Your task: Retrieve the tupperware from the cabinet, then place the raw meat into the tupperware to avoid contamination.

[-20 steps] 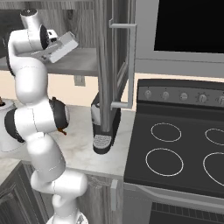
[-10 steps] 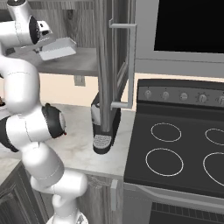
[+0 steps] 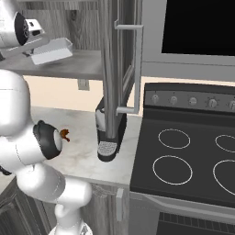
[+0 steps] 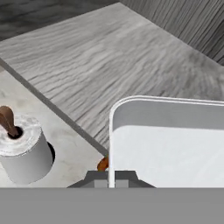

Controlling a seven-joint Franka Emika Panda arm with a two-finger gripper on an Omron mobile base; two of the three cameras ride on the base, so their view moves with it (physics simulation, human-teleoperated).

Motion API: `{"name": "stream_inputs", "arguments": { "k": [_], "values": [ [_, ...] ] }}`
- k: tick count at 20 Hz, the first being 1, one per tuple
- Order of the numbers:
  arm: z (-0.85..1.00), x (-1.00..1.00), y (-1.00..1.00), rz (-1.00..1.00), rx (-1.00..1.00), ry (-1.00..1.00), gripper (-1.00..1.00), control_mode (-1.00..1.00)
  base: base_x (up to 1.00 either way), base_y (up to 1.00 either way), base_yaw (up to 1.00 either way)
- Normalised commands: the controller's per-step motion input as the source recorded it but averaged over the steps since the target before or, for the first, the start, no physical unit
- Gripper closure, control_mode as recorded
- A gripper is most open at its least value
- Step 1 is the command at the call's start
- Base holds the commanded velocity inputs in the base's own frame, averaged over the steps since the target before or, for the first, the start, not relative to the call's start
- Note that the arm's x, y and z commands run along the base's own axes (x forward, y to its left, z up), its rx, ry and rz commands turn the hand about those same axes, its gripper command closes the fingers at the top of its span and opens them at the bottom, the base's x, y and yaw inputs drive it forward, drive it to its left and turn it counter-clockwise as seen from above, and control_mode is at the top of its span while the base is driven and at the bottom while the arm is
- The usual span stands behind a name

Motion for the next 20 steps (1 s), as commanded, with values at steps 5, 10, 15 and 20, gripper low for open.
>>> {"name": "stream_inputs", "arguments": {
  "k": [5, 10, 15, 20],
  "values": [
    [0.03, -0.81, -0.09, 0.0, 0.0, 0.0, 1.0, -1.0, 0.0, 0.0, 0.0],
    [-0.02, -0.85, -0.19, 0.0, 0.0, 0.0, 1.0, -1.0, 0.0, 0.0, 0.0],
    [-0.19, -0.8, -0.21, 0.0, 0.0, 0.01, 1.0, -1.0, 0.0, 0.0, 0.0],
    [-0.41, -0.68, -0.13, 0.01, 0.0, 0.09, 1.0, -1.0, 0.0, 0.0, 0.0]
  ]
}}
